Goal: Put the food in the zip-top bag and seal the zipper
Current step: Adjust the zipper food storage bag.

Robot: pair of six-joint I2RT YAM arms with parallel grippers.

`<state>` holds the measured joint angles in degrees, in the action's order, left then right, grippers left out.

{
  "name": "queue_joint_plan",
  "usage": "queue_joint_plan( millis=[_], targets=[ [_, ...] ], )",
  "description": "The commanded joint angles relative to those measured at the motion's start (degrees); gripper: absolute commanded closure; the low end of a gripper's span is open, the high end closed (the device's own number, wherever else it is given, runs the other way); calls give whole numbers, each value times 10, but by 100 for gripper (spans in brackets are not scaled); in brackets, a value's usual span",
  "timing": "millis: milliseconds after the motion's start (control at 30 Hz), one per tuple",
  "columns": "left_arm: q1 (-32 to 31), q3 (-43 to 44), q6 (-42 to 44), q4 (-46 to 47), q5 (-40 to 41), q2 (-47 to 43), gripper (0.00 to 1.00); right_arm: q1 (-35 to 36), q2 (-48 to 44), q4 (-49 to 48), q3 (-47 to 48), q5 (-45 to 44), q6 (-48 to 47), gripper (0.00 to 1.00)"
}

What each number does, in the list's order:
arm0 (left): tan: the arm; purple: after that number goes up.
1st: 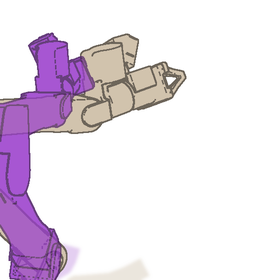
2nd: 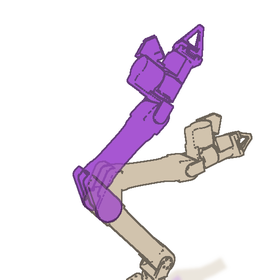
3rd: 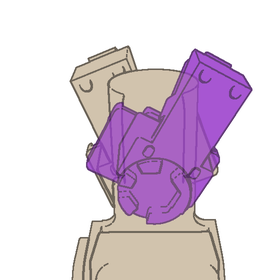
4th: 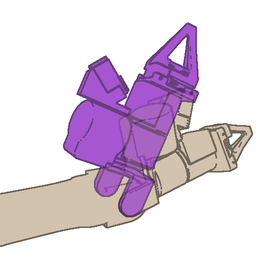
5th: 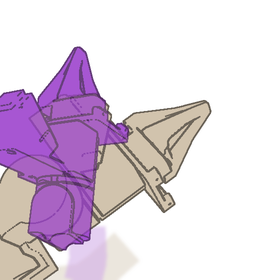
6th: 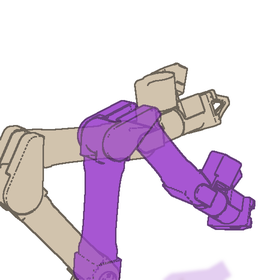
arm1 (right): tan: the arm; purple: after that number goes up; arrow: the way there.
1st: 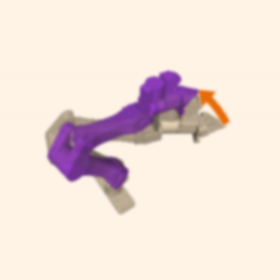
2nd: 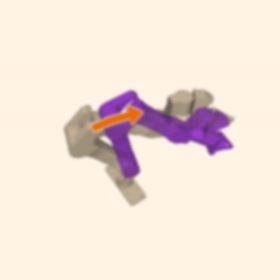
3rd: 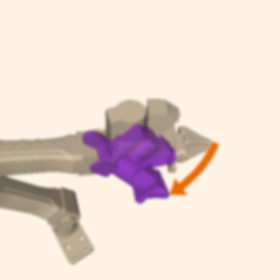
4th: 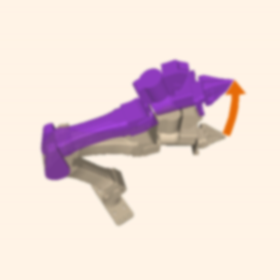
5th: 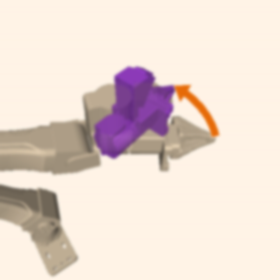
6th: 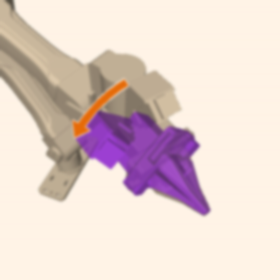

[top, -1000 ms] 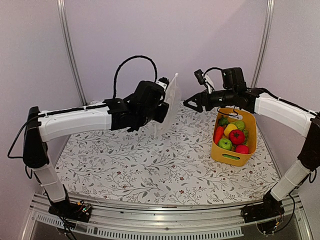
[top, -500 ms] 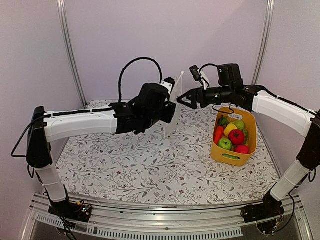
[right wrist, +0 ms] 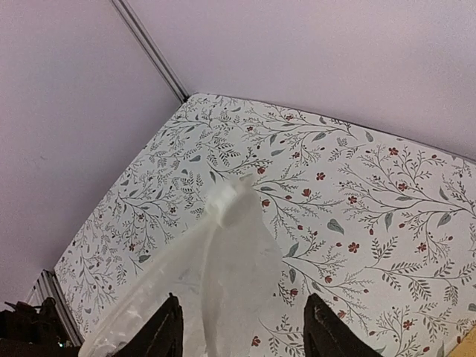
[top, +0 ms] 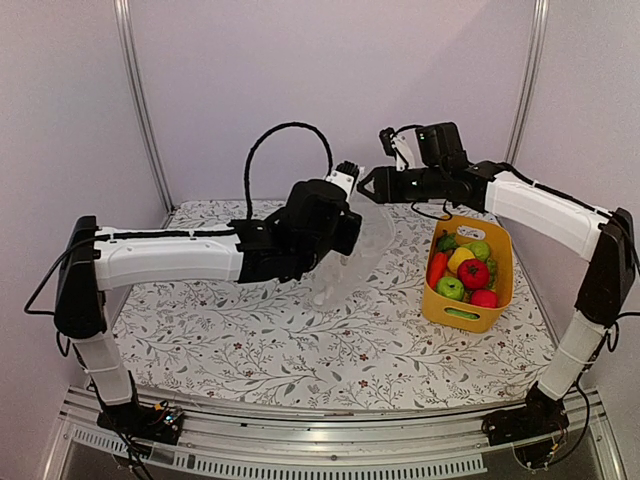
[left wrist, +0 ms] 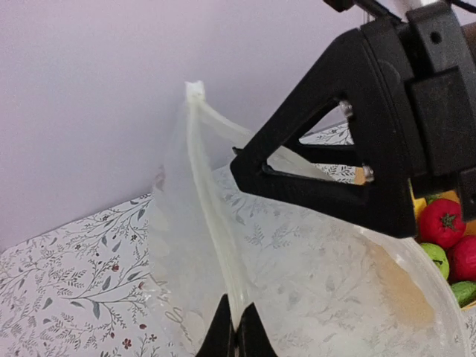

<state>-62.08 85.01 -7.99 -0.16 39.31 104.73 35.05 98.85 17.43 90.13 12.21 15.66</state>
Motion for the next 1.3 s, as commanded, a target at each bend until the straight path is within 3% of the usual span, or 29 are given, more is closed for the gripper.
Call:
queue_joint_plan(
  millis=[0, 200, 333, 500, 567, 633, 667, 700, 800, 900, 1100, 1267],
  targets=[
    [-5, -6, 2, 23, 38, 9, 100, 5, -13, -4, -19, 20, 4, 39],
    [-3, -7, 5, 25, 48, 12, 100, 8, -63, -34, -78, 57, -12, 31],
    [-4, -9, 8, 33, 41, 12, 100, 11, -73, -37, -95, 19, -12, 39],
    [-4, -8, 8, 34, 25, 20, 100, 10, -38, -40, -66, 14, -9, 55],
    [-4, -9, 3, 33, 27, 22, 100, 11, -8, -33, -38, 13, -4, 72],
    [-3, -11, -7, 33, 35, 23, 100, 11, 11, -25, -24, 14, 1, 98],
    [-2, -10, -16, 33, 39, 24, 100, 11, 13, -25, -24, 15, 3, 100],
    [0, -9, -26, 33, 41, 25, 94, 15, 13, -25, -27, 12, 7, 100],
    [13, -3, -67, 36, 45, 30, 62, 32, -2, -32, -41, -19, 4, 100],
    [25, 0, -87, 52, 43, 35, 57, 51, -18, -37, -55, -42, -2, 100],
    [44, 13, -100, 58, 40, 47, 65, 65, -34, -43, -70, -68, -8, 100],
    [57, 13, -93, 65, 71, 51, 93, 67, -39, -50, -87, -89, -5, 100]
  ],
)
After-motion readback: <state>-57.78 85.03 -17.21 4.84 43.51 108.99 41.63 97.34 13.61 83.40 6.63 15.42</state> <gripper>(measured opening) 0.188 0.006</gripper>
